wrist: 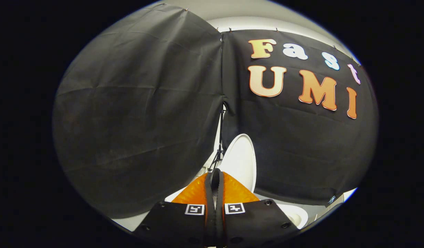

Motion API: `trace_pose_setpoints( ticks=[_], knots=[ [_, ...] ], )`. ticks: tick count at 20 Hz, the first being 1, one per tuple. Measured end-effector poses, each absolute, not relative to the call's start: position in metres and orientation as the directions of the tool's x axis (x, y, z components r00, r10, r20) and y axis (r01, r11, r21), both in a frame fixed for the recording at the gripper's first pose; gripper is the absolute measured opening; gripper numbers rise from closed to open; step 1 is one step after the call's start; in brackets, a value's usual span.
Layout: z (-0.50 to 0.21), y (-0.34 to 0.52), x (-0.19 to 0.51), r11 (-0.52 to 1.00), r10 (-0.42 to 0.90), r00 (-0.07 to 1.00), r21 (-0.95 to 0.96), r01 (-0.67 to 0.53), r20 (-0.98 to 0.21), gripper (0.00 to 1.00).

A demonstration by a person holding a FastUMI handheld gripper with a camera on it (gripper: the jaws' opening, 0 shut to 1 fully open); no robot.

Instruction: Open the toilet lid.

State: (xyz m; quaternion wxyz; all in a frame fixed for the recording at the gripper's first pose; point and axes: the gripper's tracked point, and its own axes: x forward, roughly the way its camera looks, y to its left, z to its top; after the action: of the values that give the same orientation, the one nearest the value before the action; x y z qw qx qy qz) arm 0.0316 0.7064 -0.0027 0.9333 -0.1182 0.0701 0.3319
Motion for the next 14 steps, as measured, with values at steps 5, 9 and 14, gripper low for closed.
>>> trace_pose_setpoints(
  ticks=[5,9,14],
  knots=[
    [-0.003,0.701,0.030,0.754,0.598,0.773,-0.176,-0.632,-0.212,0.17],
    [-0.001,0.707,0.014,0.719,0.661,0.719,-0.092,-0.689,-0.216,0.32],
    [0.009,0.708,0.002,0.691,0.697,0.689,-0.071,-0.719,-0.199,0.69]
  ],
)
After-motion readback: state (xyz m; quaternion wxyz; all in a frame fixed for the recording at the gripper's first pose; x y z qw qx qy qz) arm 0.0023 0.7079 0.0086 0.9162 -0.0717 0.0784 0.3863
